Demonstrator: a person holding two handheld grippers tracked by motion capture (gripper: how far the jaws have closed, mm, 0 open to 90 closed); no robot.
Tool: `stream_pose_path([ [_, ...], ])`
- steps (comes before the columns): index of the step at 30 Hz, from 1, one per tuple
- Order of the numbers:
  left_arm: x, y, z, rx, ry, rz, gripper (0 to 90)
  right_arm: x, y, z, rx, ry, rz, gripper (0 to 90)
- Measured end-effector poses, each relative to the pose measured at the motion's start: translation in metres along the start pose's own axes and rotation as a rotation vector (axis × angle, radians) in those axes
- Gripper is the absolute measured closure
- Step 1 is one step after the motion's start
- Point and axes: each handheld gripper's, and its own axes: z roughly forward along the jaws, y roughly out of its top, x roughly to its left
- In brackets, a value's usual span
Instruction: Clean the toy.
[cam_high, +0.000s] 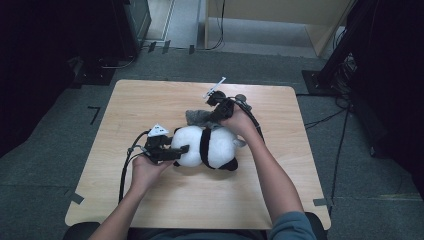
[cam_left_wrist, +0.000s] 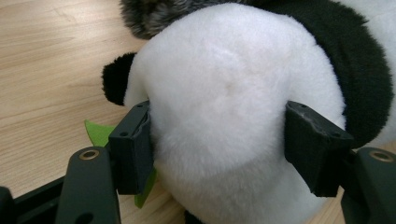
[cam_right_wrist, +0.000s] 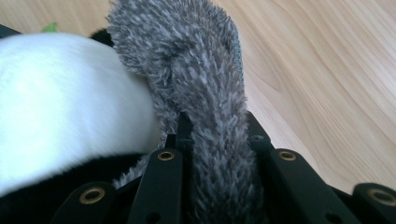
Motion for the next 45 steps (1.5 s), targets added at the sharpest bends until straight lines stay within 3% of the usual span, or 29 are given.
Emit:
stream_pose_path([
  [12,0.001,-0.001,-0.001,0.0,-0.006,-0.003,30.7,-0.027,-0.035,-0.02,-0.048,-0.043,0.101,74.9],
  [20,0.002,-0.001,-0.001,-0.009,-0.015,-0.002,27.4,-0.031,-0.049,-0.044,-0.102,-0.095,0.152,74.6],
  [25,0.002,-0.001,-0.002,-0.027,-0.021,0.011,23.5,-0.014,-0.042,-0.067,-0.198,-0.108,0.124,74.4],
  [29,0.001,0.0,-0.003,-0.034,-0.021,0.018,21.3,0.01,-0.033,-0.076,-0.219,-0.123,0.071,74.0],
  [32,0.001,0.0,-0.004,-0.04,-0.022,0.018,20.9,0.028,-0.025,-0.077,-0.237,-0.107,0.032,74.1],
  [37,0.001,0.001,-0.004,-0.042,-0.022,0.021,20.6,0.052,-0.01,-0.072,-0.257,-0.063,-0.012,74.1],
  [45,0.0,0.0,-0.003,-0.049,-0.021,0.018,20.4,0.081,0.013,-0.048,-0.247,-0.036,-0.077,74.0],
])
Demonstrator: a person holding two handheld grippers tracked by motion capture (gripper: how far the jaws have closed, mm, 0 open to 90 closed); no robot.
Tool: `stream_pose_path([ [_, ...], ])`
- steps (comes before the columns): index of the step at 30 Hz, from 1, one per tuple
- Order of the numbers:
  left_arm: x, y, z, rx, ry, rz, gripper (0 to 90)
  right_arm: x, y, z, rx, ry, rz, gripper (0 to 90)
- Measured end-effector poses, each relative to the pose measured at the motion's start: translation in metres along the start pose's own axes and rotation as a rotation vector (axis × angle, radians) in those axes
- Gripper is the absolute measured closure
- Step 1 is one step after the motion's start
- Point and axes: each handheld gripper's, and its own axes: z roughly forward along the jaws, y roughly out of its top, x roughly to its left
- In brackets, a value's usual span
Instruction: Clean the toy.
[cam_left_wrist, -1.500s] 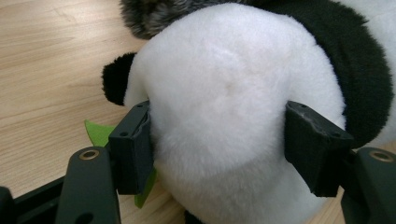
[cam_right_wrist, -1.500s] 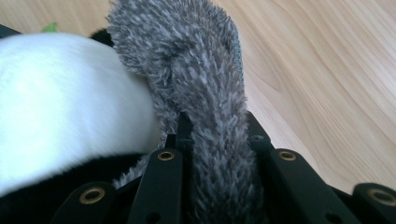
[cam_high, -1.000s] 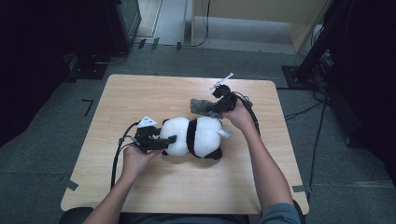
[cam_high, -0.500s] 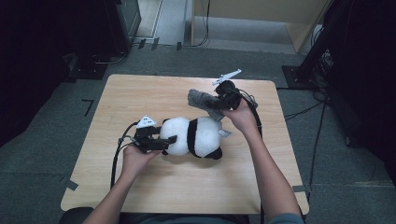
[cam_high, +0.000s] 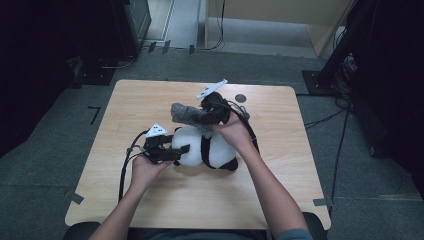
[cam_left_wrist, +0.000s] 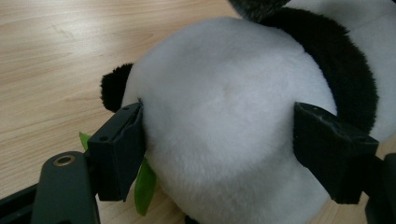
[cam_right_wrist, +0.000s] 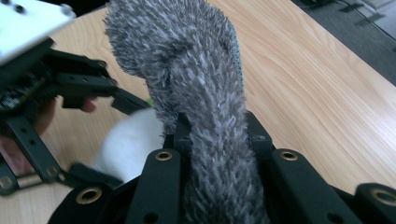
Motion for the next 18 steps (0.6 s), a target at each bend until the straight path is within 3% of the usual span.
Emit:
stream_pose_path([
  [4,-0.001,0.0,0.0,-0.001,0.005,0.0,20.4,0.012,0.008,0.013,-0.002,0.026,-0.019,74.0],
  [10,-0.003,0.0,0.0,-0.016,0.018,0.018,20.7,0.022,0.01,0.033,0.032,0.024,-0.032,73.8],
  [14,-0.004,-0.001,0.001,-0.028,0.026,0.033,21.1,0.026,0.004,0.044,0.07,0.022,-0.039,73.5],
  [18,-0.004,-0.001,0.001,-0.027,0.026,0.03,21.3,0.024,-0.003,0.044,0.062,0.025,-0.024,73.3],
])
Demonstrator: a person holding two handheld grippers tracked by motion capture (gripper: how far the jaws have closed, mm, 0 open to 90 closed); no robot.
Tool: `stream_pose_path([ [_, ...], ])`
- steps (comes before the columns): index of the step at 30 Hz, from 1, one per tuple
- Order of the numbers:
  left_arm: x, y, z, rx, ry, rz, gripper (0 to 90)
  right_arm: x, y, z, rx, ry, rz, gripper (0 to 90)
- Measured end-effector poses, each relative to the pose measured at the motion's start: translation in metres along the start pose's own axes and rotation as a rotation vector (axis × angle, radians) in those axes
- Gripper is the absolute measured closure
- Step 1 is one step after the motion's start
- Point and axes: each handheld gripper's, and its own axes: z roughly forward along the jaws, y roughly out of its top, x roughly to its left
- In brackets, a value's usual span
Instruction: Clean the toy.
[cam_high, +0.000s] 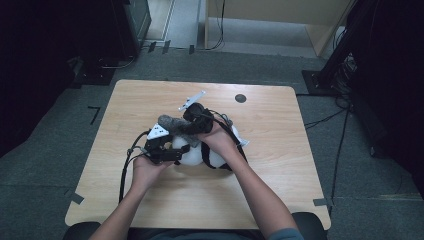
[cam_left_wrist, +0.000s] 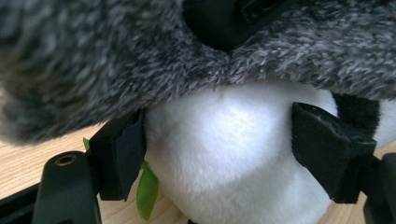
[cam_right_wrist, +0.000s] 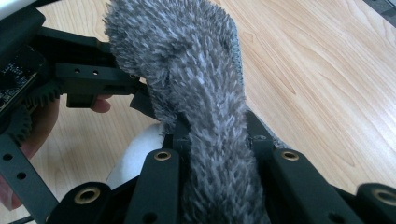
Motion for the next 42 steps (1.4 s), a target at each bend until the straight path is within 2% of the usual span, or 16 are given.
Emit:
stream_pose_path([
  [5,0.002,0.0,0.002,0.021,-0.01,-0.03,21.6,-0.003,-0.005,-0.004,0.005,-0.004,0.006,72.9],
  [9,0.003,0.0,0.002,0.027,-0.011,-0.03,21.5,-0.007,-0.011,-0.01,0.002,-0.005,0.024,72.9],
  [18,0.003,0.001,0.002,0.039,-0.001,-0.025,21.5,-0.017,-0.025,-0.025,-0.006,-0.037,0.057,72.9],
  [23,0.003,0.001,0.002,0.041,-0.001,-0.02,21.5,-0.024,-0.038,-0.038,-0.011,-0.075,0.076,73.0],
  [29,0.003,0.001,0.002,0.044,-0.006,-0.027,21.5,-0.035,-0.052,-0.054,-0.034,-0.081,0.113,72.9],
  [38,0.004,0.002,0.004,0.041,-0.01,-0.021,21.5,-0.039,-0.072,-0.081,-0.051,-0.135,0.136,72.8],
  [42,0.004,0.002,0.004,0.039,-0.012,-0.024,21.5,-0.046,-0.088,-0.095,-0.077,-0.155,0.177,72.6],
])
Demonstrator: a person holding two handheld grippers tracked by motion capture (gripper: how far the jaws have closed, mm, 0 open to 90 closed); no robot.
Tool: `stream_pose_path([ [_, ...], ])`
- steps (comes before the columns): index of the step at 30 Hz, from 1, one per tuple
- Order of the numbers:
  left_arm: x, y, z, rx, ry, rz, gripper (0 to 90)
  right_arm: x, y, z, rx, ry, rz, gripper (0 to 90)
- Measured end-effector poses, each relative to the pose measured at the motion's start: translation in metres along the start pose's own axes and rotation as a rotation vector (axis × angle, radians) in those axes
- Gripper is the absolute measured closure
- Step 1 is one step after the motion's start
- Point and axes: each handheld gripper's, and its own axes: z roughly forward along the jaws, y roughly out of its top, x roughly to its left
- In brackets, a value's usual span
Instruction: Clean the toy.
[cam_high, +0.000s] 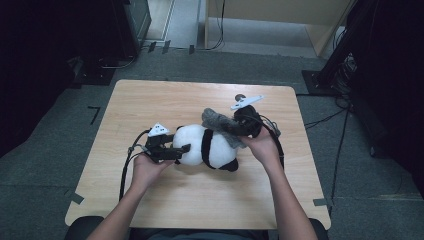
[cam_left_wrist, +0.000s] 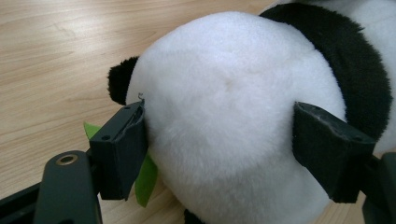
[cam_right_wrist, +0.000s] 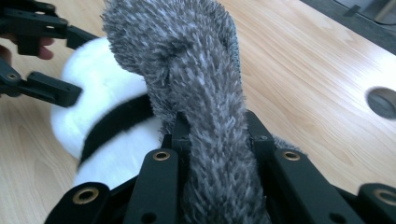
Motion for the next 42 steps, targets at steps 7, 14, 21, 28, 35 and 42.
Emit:
stream_pose_path([
  [7,0.0,-0.001,0.0,-0.003,-0.004,-0.005,21.5,-0.015,-0.016,-0.015,-0.001,-0.038,0.062,72.6],
  [14,-0.001,-0.001,-0.001,-0.008,0.0,-0.012,21.5,-0.015,-0.012,-0.022,-0.013,-0.057,0.047,73.0],
  [21,-0.005,-0.003,-0.003,-0.02,0.012,-0.009,21.6,0.009,0.013,-0.014,-0.044,-0.018,-0.027,72.9],
  [28,-0.008,-0.003,-0.004,-0.024,0.03,0.005,21.7,0.033,0.034,0.014,-0.031,0.018,-0.096,72.9],
  [35,-0.01,-0.003,-0.005,-0.024,0.041,0.012,22.0,0.05,0.047,0.037,-0.003,0.054,-0.134,72.9],
  [42,-0.013,-0.005,-0.006,-0.027,0.052,0.017,22.2,0.062,0.055,0.055,0.003,0.067,-0.167,72.8],
])
